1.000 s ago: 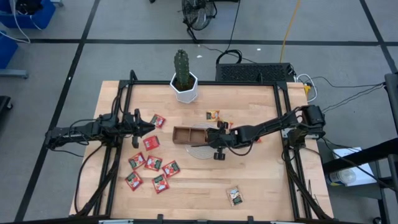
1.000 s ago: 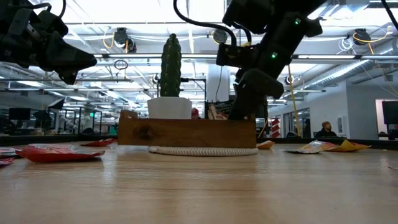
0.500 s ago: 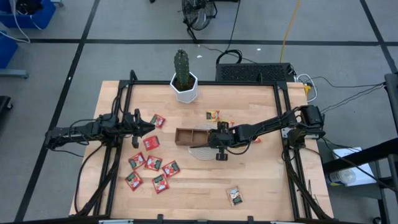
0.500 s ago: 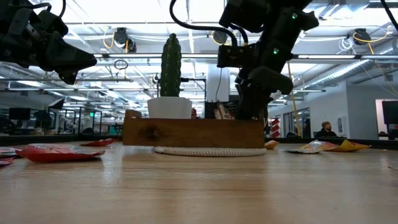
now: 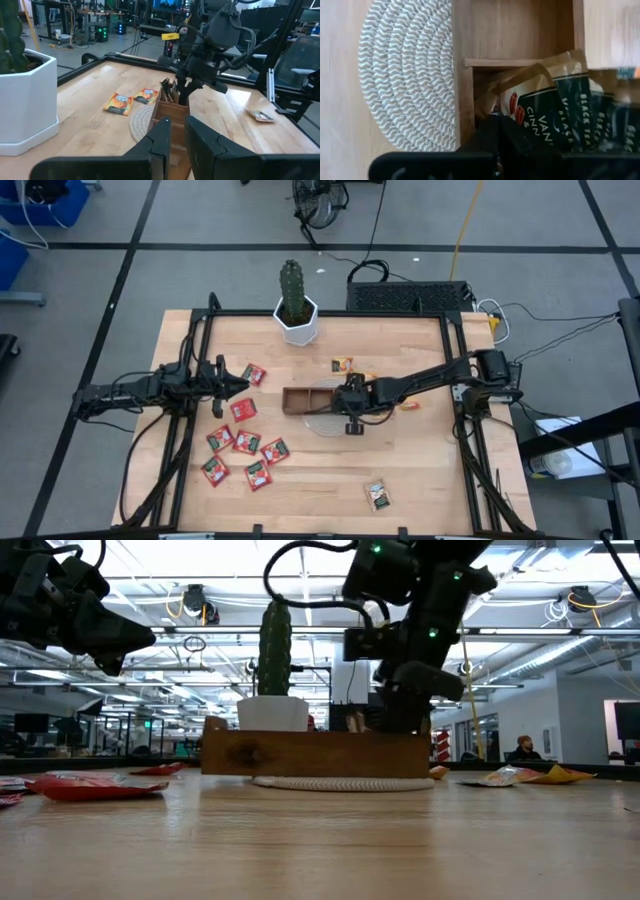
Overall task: Pick & Place Tea
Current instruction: Put the brown tea bag into the right section of the wooden organizer
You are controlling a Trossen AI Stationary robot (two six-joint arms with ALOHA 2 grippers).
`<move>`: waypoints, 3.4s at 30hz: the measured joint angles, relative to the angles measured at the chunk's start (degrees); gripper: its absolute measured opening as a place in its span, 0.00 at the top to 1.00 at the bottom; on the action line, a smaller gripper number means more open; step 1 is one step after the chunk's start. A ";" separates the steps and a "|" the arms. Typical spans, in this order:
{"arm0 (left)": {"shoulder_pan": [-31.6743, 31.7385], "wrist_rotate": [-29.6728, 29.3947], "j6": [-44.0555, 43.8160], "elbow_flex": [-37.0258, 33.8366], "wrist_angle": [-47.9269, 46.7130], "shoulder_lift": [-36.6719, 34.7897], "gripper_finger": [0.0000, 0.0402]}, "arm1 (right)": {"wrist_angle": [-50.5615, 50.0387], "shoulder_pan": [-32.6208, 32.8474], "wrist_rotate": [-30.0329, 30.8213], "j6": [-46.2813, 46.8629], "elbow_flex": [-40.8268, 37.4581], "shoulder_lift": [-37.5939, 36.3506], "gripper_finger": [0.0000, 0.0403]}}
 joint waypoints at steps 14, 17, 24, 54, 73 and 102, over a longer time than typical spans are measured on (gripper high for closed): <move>0.02 0.00 0.00 0.00 0.00 0.00 0.86 | 2.10 2.89 11.31 4.76 -0.12 1.34 1.00; 0.02 0.00 0.01 0.00 0.00 0.02 0.86 | 2.94 4.11 14.27 4.96 -0.13 1.36 1.00; 0.02 0.00 0.01 0.00 0.00 0.00 0.86 | 5.15 5.68 20.41 6.38 -0.19 1.40 1.00; 0.01 0.00 0.01 0.00 0.02 0.01 0.86 | 4.86 9.68 22.26 1.84 -0.35 -1.75 1.00; 0.00 0.00 0.01 0.00 0.00 0.01 0.86 | 9.89 8.36 23.15 6.14 -1.80 -2.46 1.00; 0.02 0.02 0.01 0.00 0.00 0.01 0.86 | 9.05 5.57 15.14 2.21 -1.90 -14.46 0.71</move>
